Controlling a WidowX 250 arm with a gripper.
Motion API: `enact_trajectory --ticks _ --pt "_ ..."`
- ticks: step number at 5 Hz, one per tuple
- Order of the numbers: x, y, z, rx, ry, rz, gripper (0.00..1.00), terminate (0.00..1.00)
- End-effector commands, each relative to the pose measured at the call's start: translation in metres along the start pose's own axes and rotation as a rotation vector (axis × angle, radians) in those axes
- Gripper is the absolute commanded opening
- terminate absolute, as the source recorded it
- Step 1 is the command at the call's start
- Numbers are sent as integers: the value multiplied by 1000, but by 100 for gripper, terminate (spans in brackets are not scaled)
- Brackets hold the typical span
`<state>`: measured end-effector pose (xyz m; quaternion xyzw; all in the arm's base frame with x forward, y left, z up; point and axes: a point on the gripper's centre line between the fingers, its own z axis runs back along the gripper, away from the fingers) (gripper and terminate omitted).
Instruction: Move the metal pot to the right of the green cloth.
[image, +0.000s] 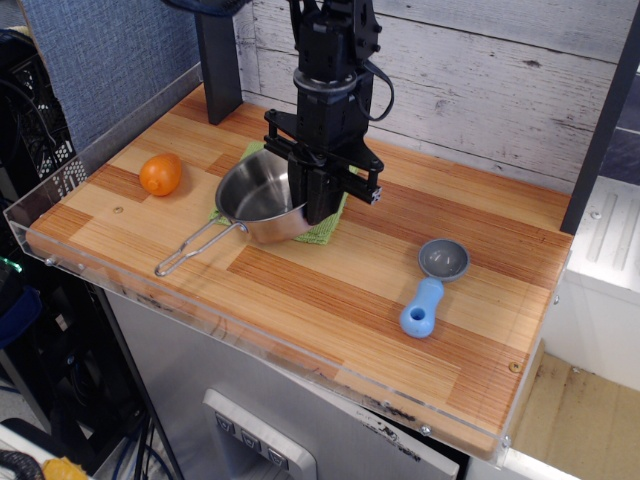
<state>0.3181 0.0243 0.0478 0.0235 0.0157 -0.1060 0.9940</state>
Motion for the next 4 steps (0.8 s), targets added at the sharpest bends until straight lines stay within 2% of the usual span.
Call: enact_trajectory --ticks 1,2,4 --pt "-7 46 36 49 -101 144 0 0" --pt "6 33 38 38 -82 81 0 0" --pt "24 -20 56 17 -140 -85 0 0"
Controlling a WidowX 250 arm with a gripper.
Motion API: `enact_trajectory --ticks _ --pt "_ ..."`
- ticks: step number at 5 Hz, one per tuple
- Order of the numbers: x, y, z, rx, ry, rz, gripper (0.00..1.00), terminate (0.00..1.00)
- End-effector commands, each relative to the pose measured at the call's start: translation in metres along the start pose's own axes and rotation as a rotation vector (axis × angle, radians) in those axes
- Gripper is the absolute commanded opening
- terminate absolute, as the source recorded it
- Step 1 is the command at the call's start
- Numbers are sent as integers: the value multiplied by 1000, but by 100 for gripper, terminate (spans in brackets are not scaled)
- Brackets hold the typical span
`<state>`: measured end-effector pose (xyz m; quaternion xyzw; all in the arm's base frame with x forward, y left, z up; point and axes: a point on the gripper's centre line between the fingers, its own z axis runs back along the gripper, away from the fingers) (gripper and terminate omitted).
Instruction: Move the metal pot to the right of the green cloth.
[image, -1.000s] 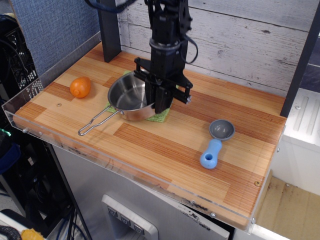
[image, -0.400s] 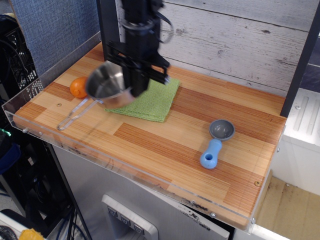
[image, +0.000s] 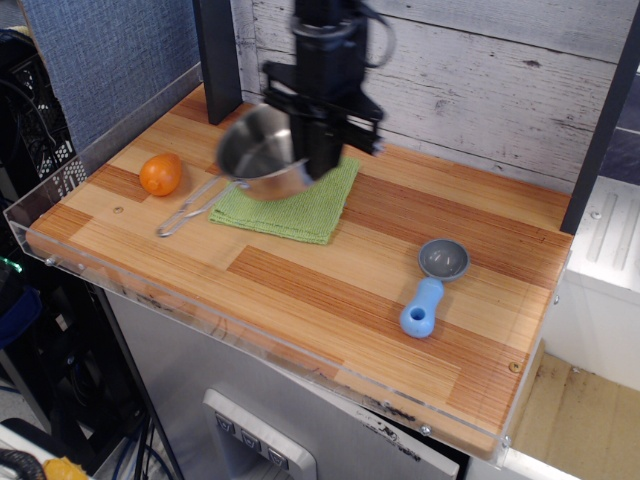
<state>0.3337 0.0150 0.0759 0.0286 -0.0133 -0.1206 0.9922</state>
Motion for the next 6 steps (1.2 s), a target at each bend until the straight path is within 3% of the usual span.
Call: enact_trajectory --ticks 1,4,6 --pt "14 -32 29 0 -93 -97 0 0" --pt "31 -61 26 31 -120 -217 0 0" --pt "50 -65 -2 23 -59 -264 0 0"
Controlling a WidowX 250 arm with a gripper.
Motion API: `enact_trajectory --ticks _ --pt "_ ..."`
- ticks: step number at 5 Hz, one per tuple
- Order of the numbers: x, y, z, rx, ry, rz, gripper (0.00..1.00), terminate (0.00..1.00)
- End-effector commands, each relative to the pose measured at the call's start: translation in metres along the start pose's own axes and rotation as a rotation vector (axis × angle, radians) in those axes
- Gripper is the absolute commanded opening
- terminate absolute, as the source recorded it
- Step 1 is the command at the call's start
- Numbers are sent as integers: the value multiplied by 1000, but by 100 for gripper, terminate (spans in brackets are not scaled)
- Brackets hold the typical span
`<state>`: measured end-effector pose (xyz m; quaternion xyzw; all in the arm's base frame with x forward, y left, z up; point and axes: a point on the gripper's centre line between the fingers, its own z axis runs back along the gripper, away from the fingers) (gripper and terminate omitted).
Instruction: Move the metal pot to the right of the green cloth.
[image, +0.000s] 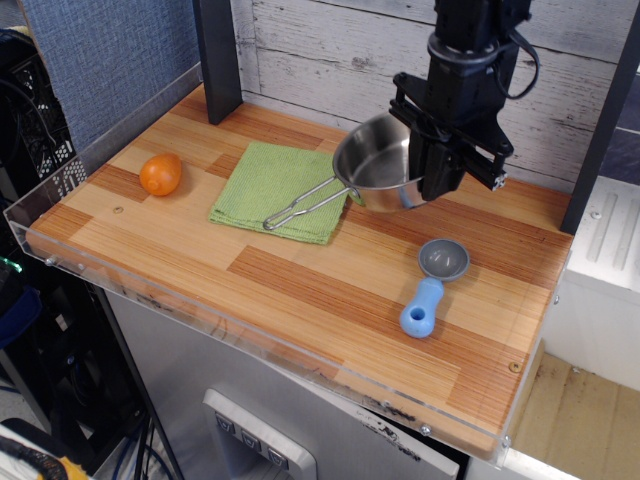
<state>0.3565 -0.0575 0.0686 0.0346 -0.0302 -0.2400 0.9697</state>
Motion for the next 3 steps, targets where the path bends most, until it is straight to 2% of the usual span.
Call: enact_trajectory --ticks 1,2,3 --pt "11 6 -23 -10 35 -54 0 0" --pt "12 3 -32 -31 52 -85 0 0" --pt "9 -4 -29 -42 42 -104 0 0"
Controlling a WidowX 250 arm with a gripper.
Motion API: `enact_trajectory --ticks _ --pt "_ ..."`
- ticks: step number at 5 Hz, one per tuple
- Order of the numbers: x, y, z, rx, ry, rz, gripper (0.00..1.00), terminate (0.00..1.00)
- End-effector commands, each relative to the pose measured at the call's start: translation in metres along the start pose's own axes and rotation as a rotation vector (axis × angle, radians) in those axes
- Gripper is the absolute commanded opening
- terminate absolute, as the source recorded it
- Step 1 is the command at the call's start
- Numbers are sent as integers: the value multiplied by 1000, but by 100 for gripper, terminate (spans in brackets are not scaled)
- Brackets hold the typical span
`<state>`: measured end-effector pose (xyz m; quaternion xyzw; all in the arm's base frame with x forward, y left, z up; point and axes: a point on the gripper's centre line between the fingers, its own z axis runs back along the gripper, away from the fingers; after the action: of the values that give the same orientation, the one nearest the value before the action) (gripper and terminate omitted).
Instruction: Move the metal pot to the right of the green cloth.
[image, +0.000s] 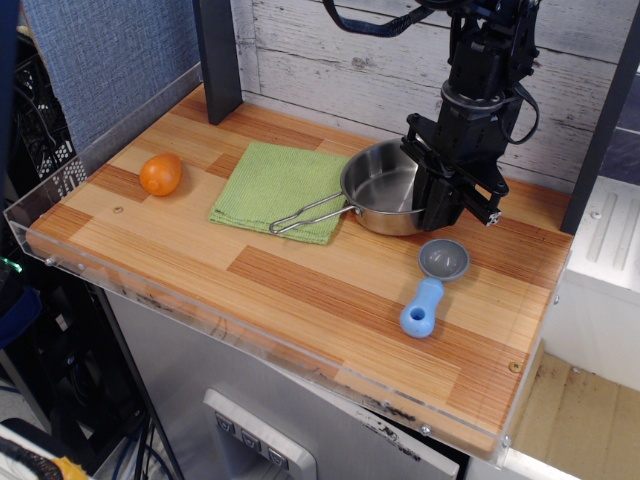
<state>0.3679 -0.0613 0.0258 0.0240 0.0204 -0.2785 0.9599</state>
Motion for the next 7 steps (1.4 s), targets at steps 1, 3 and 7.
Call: enact_trajectory --ticks 1,3,7 --pt "-5 -5 19 15 -50 -24 100 0" --pt "-23 3 50 19 -129 31 100 0" --pt "-97 84 147 121 -258 602 100 0"
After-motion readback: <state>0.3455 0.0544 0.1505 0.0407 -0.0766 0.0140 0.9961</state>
